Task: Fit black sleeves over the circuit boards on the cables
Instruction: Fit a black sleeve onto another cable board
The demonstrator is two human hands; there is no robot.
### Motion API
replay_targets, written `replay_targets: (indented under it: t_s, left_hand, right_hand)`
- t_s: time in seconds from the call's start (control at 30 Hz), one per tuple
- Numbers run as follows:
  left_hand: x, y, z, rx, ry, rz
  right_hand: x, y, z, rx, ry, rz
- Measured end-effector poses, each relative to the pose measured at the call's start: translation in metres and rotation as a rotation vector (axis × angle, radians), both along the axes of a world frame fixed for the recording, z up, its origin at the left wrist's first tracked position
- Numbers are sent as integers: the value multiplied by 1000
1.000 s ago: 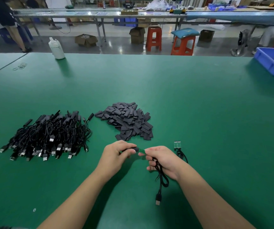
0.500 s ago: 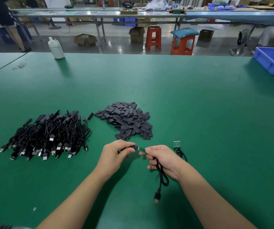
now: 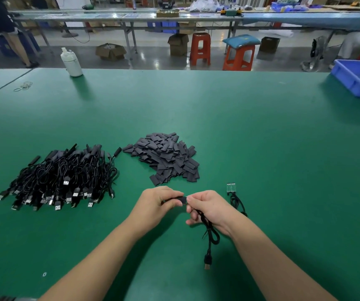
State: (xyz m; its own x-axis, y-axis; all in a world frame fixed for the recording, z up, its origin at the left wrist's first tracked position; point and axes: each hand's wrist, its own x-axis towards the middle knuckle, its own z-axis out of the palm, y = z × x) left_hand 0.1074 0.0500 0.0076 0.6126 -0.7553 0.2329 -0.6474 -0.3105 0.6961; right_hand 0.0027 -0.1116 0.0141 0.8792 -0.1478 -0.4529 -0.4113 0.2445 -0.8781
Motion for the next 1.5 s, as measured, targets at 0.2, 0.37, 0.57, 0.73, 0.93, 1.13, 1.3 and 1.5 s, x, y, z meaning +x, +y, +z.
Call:
replay_targets:
  t_s: [0.2,0.37,0.57,0.73,0.93,1.13,1.3,1.5]
  left_hand:
    - [-4,2,0,74,-290,-54]
    - [-11,4,1,16,-535,-10]
    - [-9,1,-3,202,-325,-80]
    - [-8,0,-2,172,-364,-96]
    - [-14,2,-6,155,-343,-130]
    - [-13,-3,-14,304,-327,-139]
    - [-10,-5,-15,417,-406,-143]
    - [-13,-8,-20,352,-427,-126]
  right_hand:
    - [0,0,1,-289,-53,71]
    - [4,-4,2,-389,-71,24]
    - [5,-11,-1,-590,-50,119]
    - [6,-11,-4,-607,-38,108]
    - [5,-15,-8,-621,18,109]
    - [4,-9,-17,-513,-2,102]
    - [7,-2,-25,-574,0,115]
    - [9,-2,-23,-566,-29,34]
